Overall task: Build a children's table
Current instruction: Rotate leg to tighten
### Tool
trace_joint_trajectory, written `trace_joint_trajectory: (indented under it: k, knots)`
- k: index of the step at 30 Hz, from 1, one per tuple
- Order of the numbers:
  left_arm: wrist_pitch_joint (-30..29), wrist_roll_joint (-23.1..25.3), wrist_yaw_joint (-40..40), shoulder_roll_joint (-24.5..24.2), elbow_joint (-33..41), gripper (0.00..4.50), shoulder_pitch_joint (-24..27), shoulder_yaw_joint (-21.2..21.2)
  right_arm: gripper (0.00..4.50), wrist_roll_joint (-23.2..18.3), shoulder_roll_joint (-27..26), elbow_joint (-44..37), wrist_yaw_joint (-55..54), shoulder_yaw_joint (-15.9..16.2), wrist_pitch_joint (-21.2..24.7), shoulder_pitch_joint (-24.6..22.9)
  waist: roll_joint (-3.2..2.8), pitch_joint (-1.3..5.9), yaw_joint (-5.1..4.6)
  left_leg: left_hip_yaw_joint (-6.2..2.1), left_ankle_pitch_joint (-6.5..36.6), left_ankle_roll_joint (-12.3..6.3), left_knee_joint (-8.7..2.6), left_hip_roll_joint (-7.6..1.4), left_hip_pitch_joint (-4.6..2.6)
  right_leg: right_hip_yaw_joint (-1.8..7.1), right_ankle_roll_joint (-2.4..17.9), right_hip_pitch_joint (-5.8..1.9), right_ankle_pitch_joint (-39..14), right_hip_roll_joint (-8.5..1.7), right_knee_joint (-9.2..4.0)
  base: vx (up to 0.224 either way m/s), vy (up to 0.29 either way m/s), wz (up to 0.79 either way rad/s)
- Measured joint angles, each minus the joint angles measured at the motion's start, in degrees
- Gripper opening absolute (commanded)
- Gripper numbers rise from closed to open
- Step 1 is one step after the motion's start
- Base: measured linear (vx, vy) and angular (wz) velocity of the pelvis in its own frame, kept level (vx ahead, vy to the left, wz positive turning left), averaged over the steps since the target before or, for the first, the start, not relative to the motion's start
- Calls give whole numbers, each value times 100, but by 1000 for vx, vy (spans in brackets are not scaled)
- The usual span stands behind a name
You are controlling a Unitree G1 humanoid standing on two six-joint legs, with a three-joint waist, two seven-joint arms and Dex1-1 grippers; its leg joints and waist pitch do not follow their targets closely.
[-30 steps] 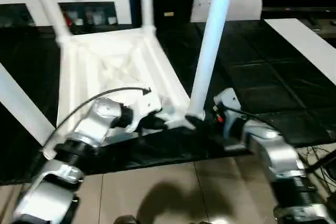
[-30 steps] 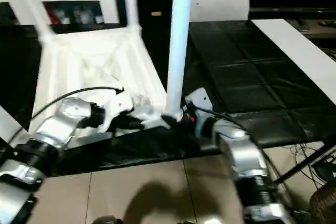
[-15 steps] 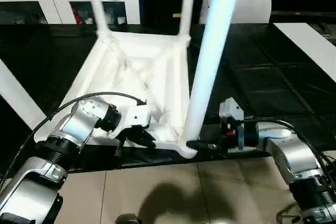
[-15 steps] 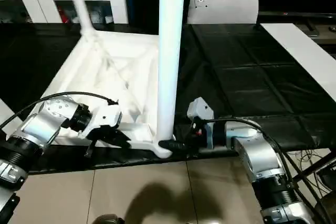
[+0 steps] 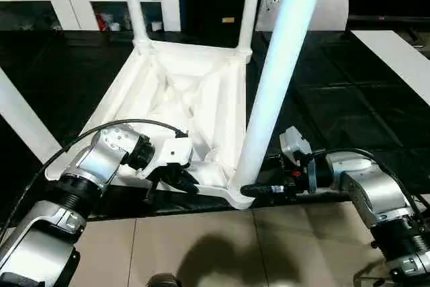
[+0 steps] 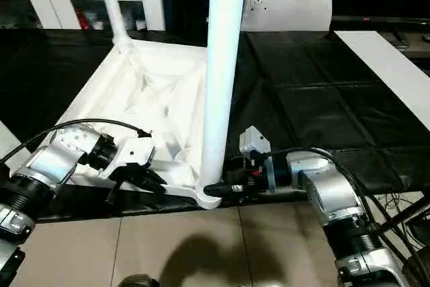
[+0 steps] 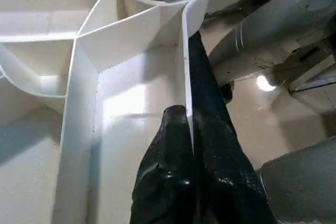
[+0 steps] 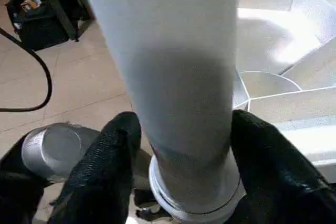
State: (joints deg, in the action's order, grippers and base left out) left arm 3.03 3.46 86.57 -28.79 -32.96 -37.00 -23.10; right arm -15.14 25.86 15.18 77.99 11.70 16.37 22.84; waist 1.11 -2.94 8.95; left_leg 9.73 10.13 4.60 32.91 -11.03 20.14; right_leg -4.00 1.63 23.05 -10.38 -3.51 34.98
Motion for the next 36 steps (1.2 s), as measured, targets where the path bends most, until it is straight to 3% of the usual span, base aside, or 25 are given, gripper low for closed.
trace_joint_trajectory:
  k: [6,14,20,23,25,29,33,34,36]
  knots:
    - [0,-11,14,2,0,0,7,3,204,-7,0,62,9,20,7,34,11,5,7,0,0,0,1,0,0,0,0,0,0,0,1,0,0,0]
    - [-124,-26,-83,100,-115,0,0,78,194,-5,-98,-3,-178,3,129,-7,15,12,9,0,-1,1,4,-1,-9,1,0,-8,0,0,6,0,0,0]
    - [-1002,128,-1048,452,-426,0,-156,407,193,260,-724,81,-1724,-416,593,11,14,20,-121,-1,-7,7,12,0,-38,3,-33,-30,-16,0,4,-9,-1,0]
    - [-1466,196,-1840,870,-564,0,-221,576,193,534,-1222,220,-3048,-743,868,172,16,20,-322,-3,-9,7,34,2,-26,-2,-34,-30,-17,-3,-15,-47,19,-9]
    - [-1649,200,-2259,1088,-629,0,-289,657,191,645,-1445,273,-3667,-895,989,262,15,20,-399,-10,-8,6,51,2,-29,-12,-34,-17,-17,-6,-32,0,0,0]
    - [-2060,205,-3134,1512,-680,0,-334,869,191,938,-2065,320,-5069,-1159,1235,446,15,20,-458,-10,-10,4,47,2,-17,-10,-33,-17,-15,-5,-69,0,0,0]
    - [-2285,245,-3428,1700,-652,0,-365,952,191,1097,-2378,279,-5747,-1252,1209,437,13,21,-454,-4,-10,1,45,6,-17,0,-31,-22,-8,-5,-80,0,0,0]
    - [-2294,245,-3445,1720,-640,0,-365,960,247,1120,-2404,261,-5816,-1257,1195,431,13,21,-451,-1,-12,-3,45,7,-16,4,-29,-22,6,-5,-81,0,0,0]
    - [-2267,248,-3445,1738,-618,0,-363,958,261,1134,-2440,188,-5876,-1257,1144,377,14,21,-436,4,-13,-6,49,8,-14,12,-38,-21,62,-7,-84,0,0,0]
